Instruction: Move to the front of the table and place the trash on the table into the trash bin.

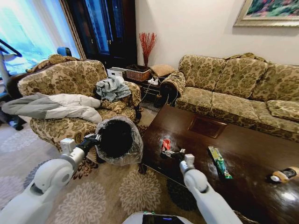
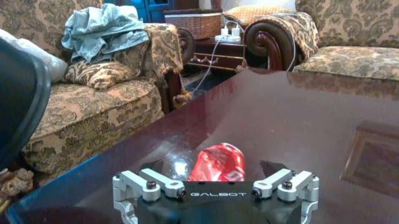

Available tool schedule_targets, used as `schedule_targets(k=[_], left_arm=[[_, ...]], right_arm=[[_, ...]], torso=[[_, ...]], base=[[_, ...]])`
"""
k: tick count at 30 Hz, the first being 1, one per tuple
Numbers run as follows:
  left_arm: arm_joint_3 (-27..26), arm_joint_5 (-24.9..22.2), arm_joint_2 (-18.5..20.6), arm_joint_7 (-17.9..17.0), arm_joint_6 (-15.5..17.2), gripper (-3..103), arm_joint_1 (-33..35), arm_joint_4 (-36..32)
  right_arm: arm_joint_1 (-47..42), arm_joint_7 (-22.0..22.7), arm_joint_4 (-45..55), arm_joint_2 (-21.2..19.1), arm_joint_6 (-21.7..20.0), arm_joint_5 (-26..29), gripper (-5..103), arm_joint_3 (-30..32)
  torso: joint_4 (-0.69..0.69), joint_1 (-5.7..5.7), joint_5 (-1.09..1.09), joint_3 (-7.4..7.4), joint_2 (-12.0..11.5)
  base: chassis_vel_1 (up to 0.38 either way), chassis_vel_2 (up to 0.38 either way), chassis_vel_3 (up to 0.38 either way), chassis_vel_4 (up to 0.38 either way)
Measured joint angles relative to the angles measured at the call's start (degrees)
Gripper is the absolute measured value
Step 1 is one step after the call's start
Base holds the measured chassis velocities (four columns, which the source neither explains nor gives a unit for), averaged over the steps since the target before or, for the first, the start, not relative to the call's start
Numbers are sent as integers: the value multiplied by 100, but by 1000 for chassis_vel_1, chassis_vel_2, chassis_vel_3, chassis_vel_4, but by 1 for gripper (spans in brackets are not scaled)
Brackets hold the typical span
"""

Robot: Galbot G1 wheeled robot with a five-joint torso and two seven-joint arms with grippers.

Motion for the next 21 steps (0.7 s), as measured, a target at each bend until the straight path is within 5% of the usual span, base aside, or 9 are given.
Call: schedule_targets(k=[9,21], left_arm=[[-204,-116,-2,-17,5,2,21,-28],[-155,-130,44,9,-16,2,-54,9]], right_arm=[[375,266,-402,110,-147,-30,100,-294],[368,346,-456,94,-532,580,100,-148]], torso=[[1,1,1,0,0],[-1,0,1,0,0]], base=[[0,0,0,0],[0,0,0,0]])
